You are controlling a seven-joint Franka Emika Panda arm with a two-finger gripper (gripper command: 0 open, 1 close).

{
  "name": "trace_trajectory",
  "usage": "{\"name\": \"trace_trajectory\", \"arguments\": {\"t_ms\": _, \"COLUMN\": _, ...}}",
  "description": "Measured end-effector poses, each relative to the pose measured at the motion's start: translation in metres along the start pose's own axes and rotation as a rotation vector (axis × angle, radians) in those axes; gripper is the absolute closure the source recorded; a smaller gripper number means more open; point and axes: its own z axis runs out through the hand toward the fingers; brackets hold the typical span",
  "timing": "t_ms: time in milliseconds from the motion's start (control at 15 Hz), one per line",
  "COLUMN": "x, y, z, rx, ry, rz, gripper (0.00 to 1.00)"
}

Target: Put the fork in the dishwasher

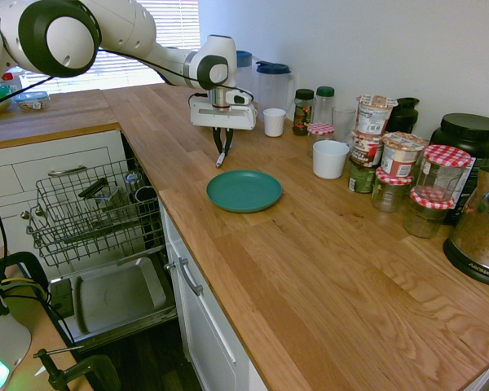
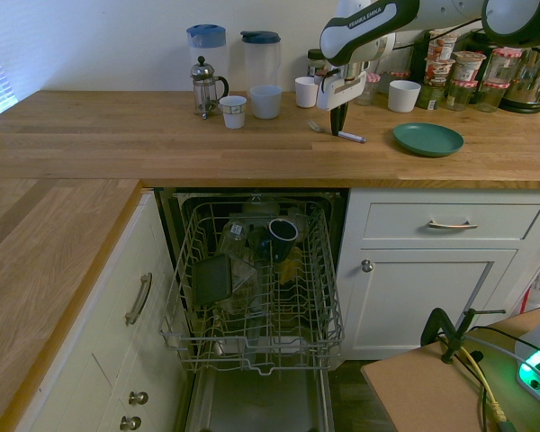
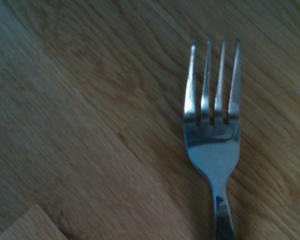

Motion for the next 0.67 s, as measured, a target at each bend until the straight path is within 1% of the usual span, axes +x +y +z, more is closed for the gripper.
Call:
{"name": "trace_trajectory", "arguments": {"t_ms": 133, "x": 0.001, "y": 0.008, "z": 0.000, "rx": -0.012, "ry": -0.021, "rz": 0.056, "gripper": 1.00}}
{"name": "trace_trajectory", "arguments": {"t_ms": 333, "x": 0.000, "y": 0.008, "z": -0.014, "rx": -0.010, "ry": -0.019, "rz": 0.197, "gripper": 1.00}}
{"name": "trace_trajectory", "arguments": {"t_ms": 533, "x": -0.014, "y": -0.005, "z": -0.056, "rx": 0.004, "ry": -0.002, "rz": 0.354, "gripper": 1.00}}
{"name": "trace_trajectory", "arguments": {"t_ms": 667, "x": -0.035, "y": -0.019, "z": -0.080, "rx": 0.008, "ry": 0.008, "rz": 0.458, "gripper": 1.00}}
